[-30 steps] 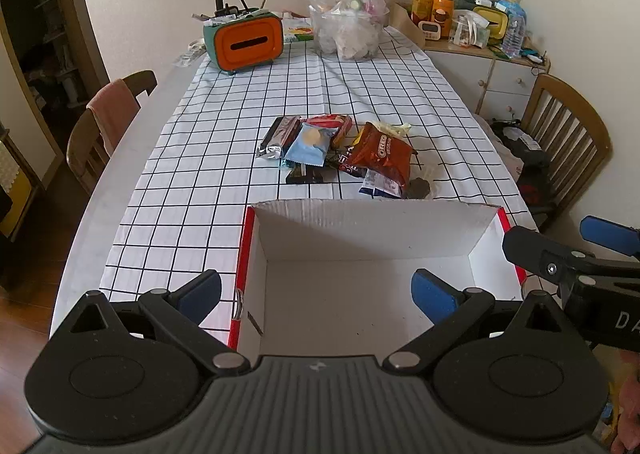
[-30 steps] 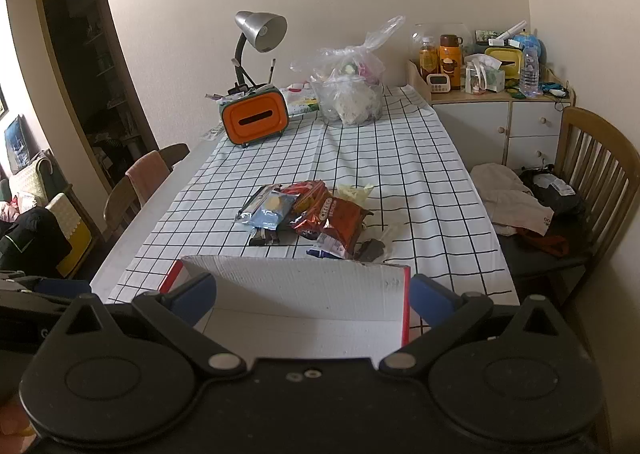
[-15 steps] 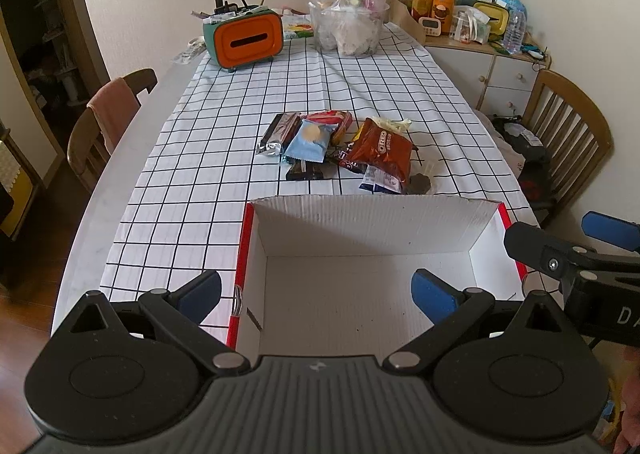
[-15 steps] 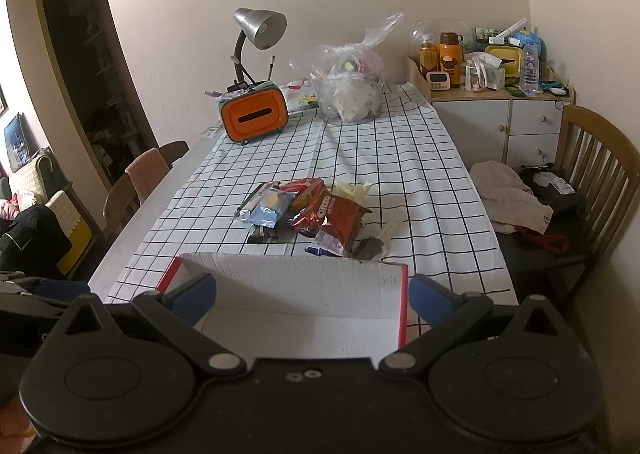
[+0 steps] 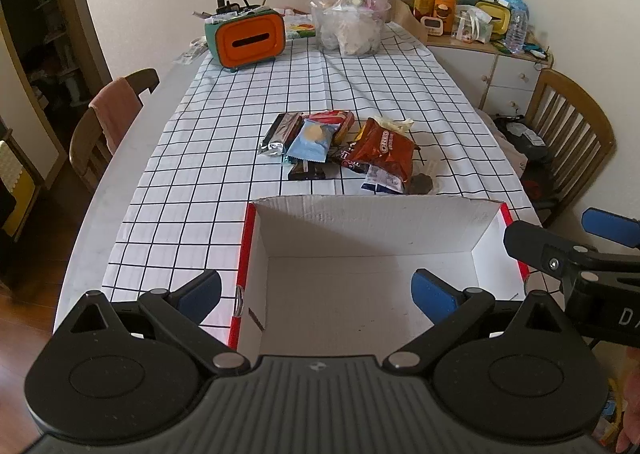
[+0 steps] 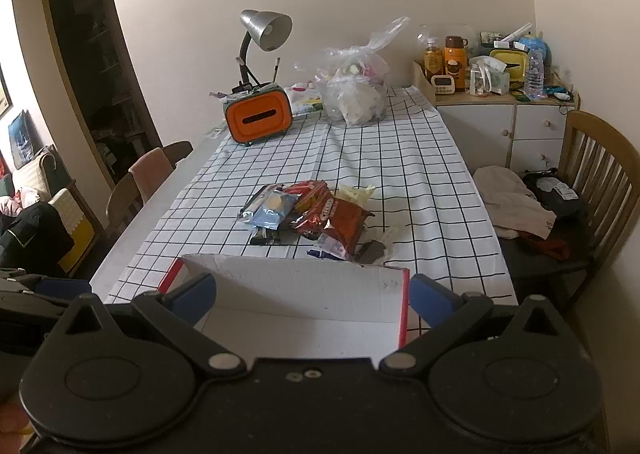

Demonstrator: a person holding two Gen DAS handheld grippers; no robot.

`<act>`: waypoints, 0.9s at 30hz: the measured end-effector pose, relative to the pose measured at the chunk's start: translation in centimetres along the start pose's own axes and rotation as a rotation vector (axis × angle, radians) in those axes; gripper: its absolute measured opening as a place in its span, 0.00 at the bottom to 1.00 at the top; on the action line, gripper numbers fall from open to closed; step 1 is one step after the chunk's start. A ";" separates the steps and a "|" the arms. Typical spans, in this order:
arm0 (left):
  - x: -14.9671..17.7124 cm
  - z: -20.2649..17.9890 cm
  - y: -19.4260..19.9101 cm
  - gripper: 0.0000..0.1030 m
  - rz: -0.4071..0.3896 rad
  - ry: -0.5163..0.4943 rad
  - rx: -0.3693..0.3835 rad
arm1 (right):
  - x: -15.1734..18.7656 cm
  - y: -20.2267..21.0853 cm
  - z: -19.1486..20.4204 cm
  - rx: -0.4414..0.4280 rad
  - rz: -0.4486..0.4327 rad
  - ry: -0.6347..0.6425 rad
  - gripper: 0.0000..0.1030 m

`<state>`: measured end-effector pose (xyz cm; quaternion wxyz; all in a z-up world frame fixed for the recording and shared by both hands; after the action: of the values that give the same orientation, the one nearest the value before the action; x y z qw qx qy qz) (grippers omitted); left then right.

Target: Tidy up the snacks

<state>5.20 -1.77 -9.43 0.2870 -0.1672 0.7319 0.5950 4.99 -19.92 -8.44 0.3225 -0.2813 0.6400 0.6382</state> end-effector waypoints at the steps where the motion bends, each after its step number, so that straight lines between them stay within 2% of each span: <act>1: -0.1 0.1 0.0 0.99 0.001 0.001 0.000 | 0.0 -0.1 0.1 -0.002 0.002 0.001 1.00; 9: -1.2 2.0 -1.6 0.99 0.011 0.013 0.002 | -0.4 -1.8 0.8 0.003 0.024 0.018 0.99; 12: -1.7 3.1 -2.3 0.99 0.015 0.027 0.012 | -0.6 -2.8 0.7 0.011 0.055 0.009 0.99; 17: -2.8 4.4 -3.8 0.99 0.032 0.004 0.019 | -0.9 -5.7 -0.5 0.017 0.166 -0.046 0.95; 20: -4.3 5.3 -4.6 0.99 0.032 0.006 0.027 | -2.0 -7.3 -1.1 0.025 0.182 -0.065 0.94; 24: -6.4 6.2 -5.7 0.99 0.025 -0.010 0.034 | -3.9 -9.1 -1.2 0.040 0.169 0.003 0.91; 27: -8.2 6.6 -6.9 0.99 0.019 -0.047 0.033 | -5.1 -10.8 -0.6 0.024 0.168 0.100 0.90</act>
<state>17.13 2.21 -10.57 0.3010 -0.1415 0.7363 0.5893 16.50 -21.10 -11.36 0.2388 -0.2542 0.6842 0.6404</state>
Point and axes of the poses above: each gripper's, at about its wrist camera, not at the fingertips, and y roughly against the way its jaws point, z to its left, x to its underside, the point moved 10 cm from there along -y, roughly the way its jaws point, and after that the axes turned 11 degrees about x, right-handed, at the moved point
